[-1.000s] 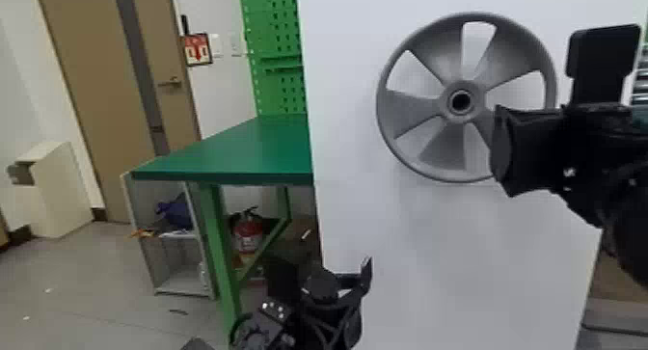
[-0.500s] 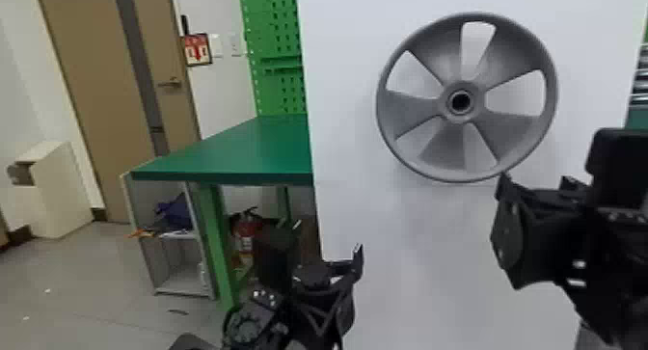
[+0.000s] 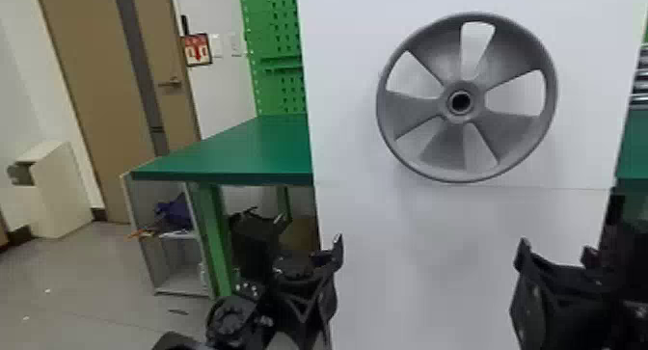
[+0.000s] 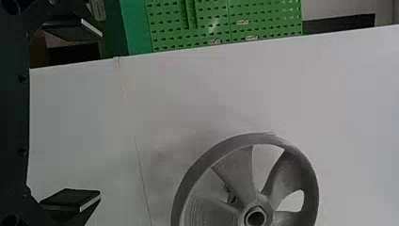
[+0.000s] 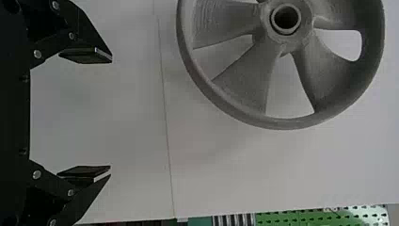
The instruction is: Hold the wheel and insert it
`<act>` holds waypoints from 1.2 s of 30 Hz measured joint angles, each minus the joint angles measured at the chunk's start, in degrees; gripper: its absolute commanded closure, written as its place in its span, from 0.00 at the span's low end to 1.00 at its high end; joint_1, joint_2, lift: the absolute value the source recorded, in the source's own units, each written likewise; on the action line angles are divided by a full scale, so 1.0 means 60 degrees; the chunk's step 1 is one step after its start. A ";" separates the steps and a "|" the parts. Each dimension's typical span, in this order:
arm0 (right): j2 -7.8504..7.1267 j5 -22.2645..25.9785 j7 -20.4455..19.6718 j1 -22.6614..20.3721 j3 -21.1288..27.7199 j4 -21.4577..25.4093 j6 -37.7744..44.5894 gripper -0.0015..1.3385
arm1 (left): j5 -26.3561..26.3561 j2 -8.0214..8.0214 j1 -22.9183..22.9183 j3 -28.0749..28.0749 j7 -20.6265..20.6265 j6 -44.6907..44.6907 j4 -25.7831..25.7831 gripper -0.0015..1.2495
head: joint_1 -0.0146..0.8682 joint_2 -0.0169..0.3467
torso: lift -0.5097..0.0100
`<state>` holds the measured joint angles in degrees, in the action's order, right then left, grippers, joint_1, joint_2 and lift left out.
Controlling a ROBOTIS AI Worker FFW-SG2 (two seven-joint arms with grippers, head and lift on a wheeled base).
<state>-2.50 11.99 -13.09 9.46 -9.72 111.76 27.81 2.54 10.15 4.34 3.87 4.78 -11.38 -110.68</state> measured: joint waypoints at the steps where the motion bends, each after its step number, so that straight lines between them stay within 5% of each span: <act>1: -0.0023 -0.0011 0.0000 -0.0117 0.0006 0.0007 -0.0097 0.32 | -0.0018 -0.0024 -0.0016 -0.0046 0.0004 -0.0009 -0.0017 0.08 | 0.41 0.95 | 0.13; 17: -0.0362 -0.0169 0.0028 -0.2256 0.0046 -0.0036 -0.2535 0.32 | -0.0160 -0.0080 -0.0144 -0.0034 0.0049 -0.0051 -0.0084 0.08 | 0.41 0.95 | 0.13; 36: -0.0441 -0.0544 0.0195 -0.2588 -0.0081 -0.0162 -0.2951 0.32 | -0.0164 -0.0090 -0.0413 -0.0075 0.0052 0.0041 -0.0069 0.08 | 0.41 0.95 | 0.13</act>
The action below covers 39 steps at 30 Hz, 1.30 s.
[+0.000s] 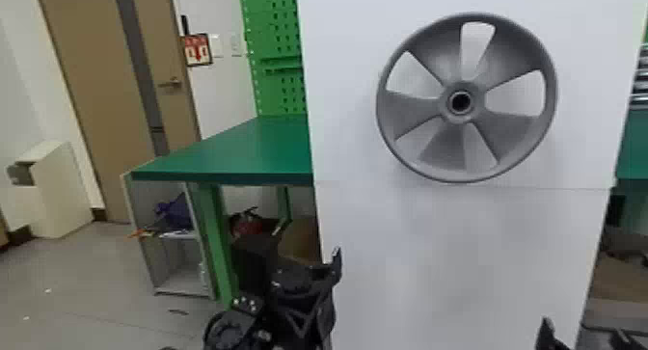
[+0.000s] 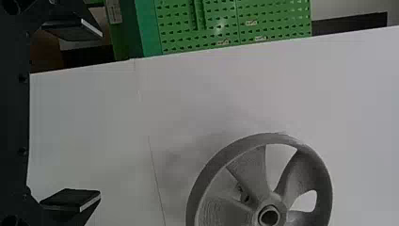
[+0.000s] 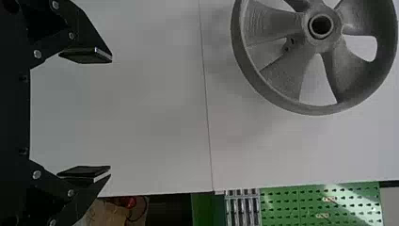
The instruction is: Hold the wheel and insert it
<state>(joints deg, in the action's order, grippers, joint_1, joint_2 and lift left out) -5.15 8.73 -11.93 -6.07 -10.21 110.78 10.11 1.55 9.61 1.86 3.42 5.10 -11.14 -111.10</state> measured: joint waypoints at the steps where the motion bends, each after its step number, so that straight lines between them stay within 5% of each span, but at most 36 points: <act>1: 0.0014 -0.0017 0.0005 -0.0015 0.0014 -0.0022 -0.0025 0.32 | -0.0004 -0.0005 -0.0020 -0.0013 0.0000 0.0023 0.0000 0.08 | 0.41 0.95 | 0.13; 39: 0.0229 -0.0094 0.0011 -0.0346 0.0302 -0.0549 -0.1085 0.32 | 0.0727 -0.0075 -0.0550 0.0002 0.0014 0.2716 0.0981 0.08 | 0.41 0.95 | 0.13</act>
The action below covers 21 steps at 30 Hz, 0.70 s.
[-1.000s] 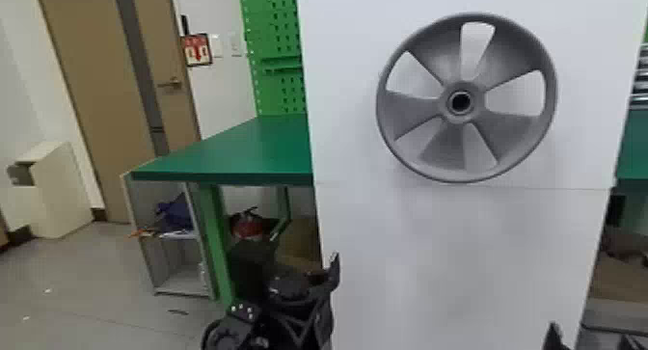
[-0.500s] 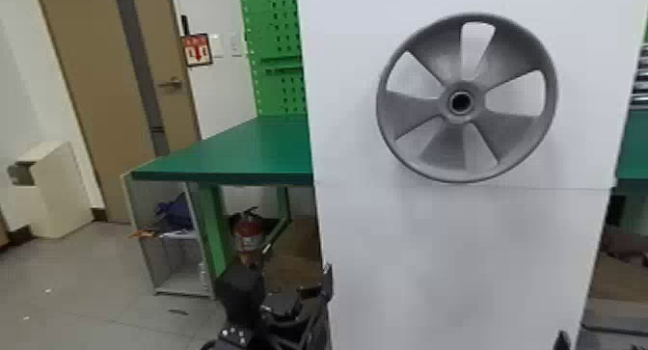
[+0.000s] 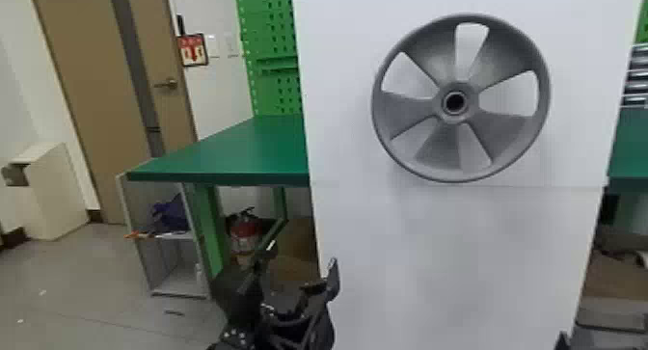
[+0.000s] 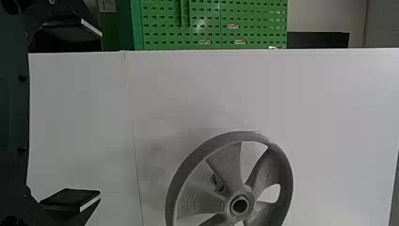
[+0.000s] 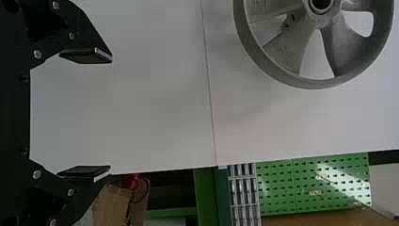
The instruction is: Hold the wheel and insert it
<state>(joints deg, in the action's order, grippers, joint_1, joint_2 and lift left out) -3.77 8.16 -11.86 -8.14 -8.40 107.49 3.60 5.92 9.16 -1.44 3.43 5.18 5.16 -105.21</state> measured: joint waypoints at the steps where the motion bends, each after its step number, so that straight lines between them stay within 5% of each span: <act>1: 0.0003 0.0000 0.0000 0.0000 0.0001 0.0000 0.0000 0.32 | 0.0001 -0.0002 0.0000 0.0009 0.0000 0.0000 0.0001 0.08 | 0.41 0.95 | 0.13; 21: -0.0030 0.0031 0.0058 0.0039 0.0045 0.0000 0.0015 0.32 | -0.0020 -0.0004 -0.0010 0.0039 0.0000 -0.0106 0.0030 0.08 | 0.41 0.95 | 0.13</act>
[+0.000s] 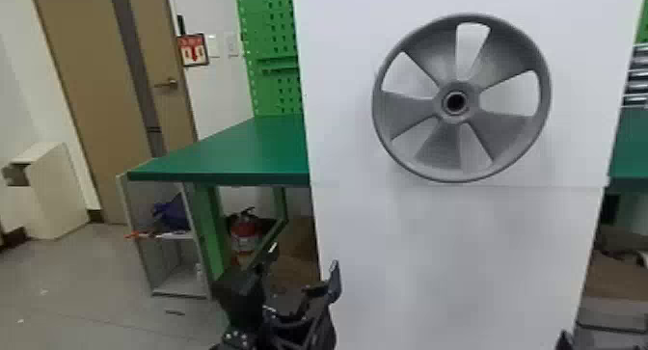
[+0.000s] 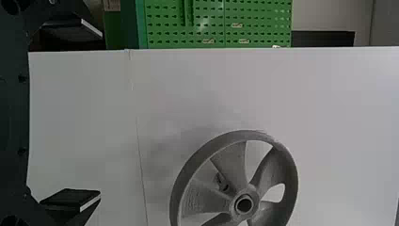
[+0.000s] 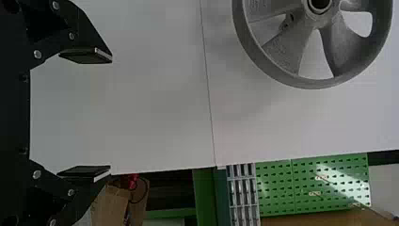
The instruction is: Hold the wheel and insert it
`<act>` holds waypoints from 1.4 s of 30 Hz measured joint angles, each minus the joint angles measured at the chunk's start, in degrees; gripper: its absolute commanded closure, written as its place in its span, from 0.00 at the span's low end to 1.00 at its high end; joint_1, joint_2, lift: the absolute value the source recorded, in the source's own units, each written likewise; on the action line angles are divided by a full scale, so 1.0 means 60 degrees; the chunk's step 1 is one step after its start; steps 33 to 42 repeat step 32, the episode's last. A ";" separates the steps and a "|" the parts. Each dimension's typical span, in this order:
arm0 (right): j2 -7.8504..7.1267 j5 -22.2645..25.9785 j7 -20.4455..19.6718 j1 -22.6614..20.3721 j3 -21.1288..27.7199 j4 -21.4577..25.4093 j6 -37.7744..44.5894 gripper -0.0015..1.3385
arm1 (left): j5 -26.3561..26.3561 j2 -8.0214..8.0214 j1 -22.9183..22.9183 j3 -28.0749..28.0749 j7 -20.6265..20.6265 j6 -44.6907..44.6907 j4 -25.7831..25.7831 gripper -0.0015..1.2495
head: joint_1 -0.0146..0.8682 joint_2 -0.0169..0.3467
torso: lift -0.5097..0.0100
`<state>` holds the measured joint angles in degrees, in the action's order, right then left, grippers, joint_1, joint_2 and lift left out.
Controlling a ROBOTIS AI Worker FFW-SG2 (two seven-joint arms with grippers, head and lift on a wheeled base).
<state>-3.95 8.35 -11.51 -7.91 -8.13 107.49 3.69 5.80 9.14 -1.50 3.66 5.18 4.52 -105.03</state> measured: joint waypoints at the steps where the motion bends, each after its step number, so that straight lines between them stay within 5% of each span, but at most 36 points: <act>1: 0.0000 0.0000 0.0005 0.0000 0.0000 0.0000 0.0000 0.32 | -0.0004 0.0000 0.0000 0.0001 0.0000 -0.0007 0.0000 0.08 | 0.41 0.95 | 0.13; 42: 0.0089 -0.0037 0.0484 0.0094 0.0103 0.0000 0.0000 0.32 | 0.0015 0.0004 0.0060 0.0102 0.0019 -0.0035 0.0000 0.08 | 0.41 0.95 | 0.13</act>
